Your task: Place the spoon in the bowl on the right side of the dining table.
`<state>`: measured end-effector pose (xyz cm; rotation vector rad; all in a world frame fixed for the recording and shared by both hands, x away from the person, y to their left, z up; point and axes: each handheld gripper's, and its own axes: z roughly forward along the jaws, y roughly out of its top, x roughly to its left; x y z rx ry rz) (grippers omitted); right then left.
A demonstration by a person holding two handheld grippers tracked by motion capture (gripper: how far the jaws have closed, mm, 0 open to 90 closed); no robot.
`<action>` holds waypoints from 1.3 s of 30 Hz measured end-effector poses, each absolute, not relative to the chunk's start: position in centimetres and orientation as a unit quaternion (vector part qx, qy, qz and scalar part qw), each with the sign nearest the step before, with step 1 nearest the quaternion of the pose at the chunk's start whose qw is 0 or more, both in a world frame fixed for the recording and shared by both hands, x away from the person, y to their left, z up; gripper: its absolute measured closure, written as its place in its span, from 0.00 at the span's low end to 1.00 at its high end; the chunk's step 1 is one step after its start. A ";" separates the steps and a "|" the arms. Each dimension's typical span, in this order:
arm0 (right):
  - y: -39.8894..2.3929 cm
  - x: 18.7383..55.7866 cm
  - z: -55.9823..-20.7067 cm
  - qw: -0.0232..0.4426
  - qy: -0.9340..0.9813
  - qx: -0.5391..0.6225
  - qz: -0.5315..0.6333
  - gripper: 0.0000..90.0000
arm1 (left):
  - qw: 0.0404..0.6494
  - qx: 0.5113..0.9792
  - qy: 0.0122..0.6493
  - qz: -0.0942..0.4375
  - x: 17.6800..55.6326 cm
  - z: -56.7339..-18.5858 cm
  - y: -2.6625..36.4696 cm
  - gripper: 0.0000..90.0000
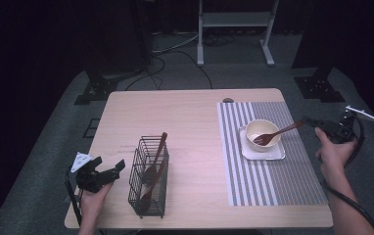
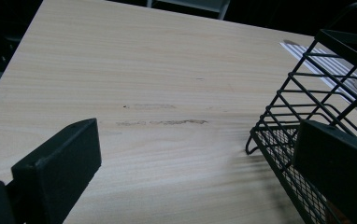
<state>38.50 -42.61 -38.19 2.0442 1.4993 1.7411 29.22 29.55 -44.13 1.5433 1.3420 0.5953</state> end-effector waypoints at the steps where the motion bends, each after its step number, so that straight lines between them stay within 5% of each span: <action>1: -42.6 38.5 -38.2 0.032 0.487 0.665 0.566 0.92 | 0.484 0.634 0.551 0.244 29.2 -44.1 29.5 0.00; 39: -42.1 38.9 -39.0 0.023 0.481 0.666 0.570 0.88 | 0.486 0.633 0.551 0.244 29.2 -44.1 29.5 0.00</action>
